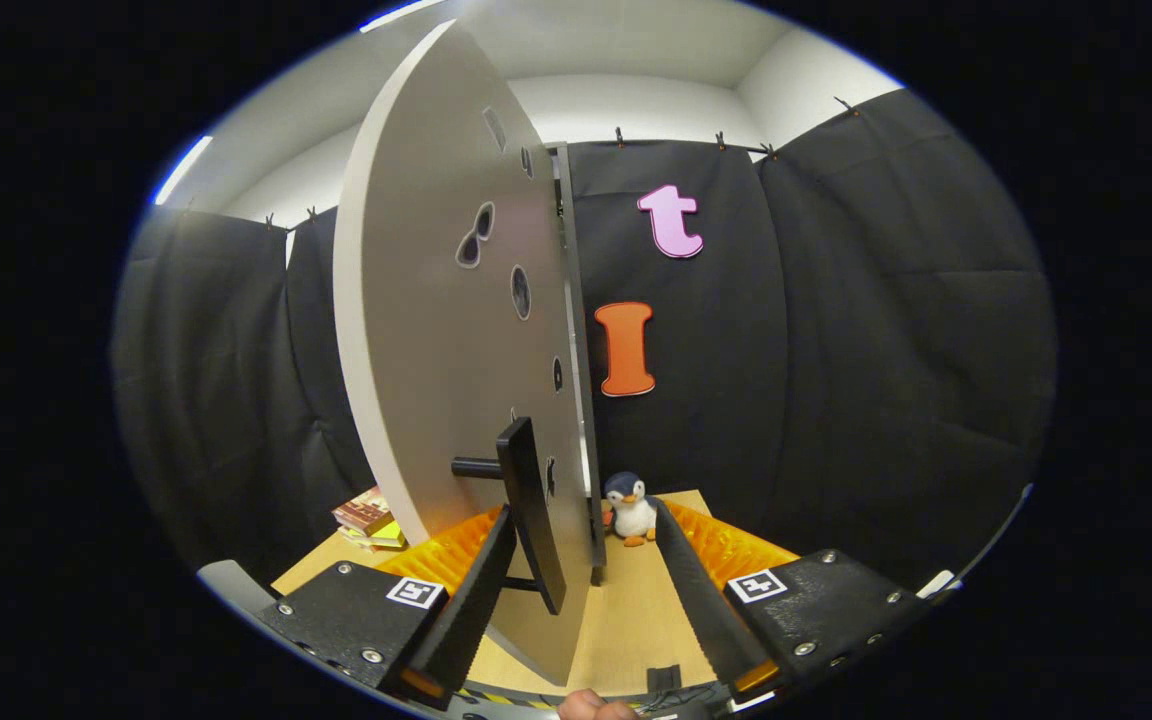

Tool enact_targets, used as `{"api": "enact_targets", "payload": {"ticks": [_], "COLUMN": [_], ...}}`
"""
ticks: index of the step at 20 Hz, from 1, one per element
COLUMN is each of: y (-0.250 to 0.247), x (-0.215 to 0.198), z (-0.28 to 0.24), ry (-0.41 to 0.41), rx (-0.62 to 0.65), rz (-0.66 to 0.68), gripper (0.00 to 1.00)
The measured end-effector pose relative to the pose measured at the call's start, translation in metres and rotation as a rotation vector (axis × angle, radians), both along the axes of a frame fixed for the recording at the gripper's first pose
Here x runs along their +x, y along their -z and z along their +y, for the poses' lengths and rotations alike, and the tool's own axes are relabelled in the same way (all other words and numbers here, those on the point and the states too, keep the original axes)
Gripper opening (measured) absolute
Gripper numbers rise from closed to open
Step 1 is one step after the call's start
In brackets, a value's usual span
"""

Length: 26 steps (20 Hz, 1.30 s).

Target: Open the shoe cabinet door, grab the shoes and put them into the shoe cabinet, then close the shoe cabinet door.

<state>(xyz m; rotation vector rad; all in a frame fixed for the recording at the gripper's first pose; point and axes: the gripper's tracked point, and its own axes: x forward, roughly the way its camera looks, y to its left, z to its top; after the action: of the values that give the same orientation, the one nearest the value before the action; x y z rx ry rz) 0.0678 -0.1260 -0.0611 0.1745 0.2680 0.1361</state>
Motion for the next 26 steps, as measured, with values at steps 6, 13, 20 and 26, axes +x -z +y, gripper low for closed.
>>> {"api": "enact_targets", "payload": {"ticks": [6, 13, 20, 26], "y": [-0.002, -0.007, -0.007, -0.013], "x": [0.007, 0.026, 0.057, 0.097], "z": [0.059, 0.135, 0.222, 0.273], "ry": [-0.031, -0.03, -0.05, -0.053], "rx": [-0.014, -0.055, -0.128, -0.111], "rz": [0.018, 0.023, -0.004, -0.025], "gripper": [0.89, 0.89, 0.93, 0.93]}}
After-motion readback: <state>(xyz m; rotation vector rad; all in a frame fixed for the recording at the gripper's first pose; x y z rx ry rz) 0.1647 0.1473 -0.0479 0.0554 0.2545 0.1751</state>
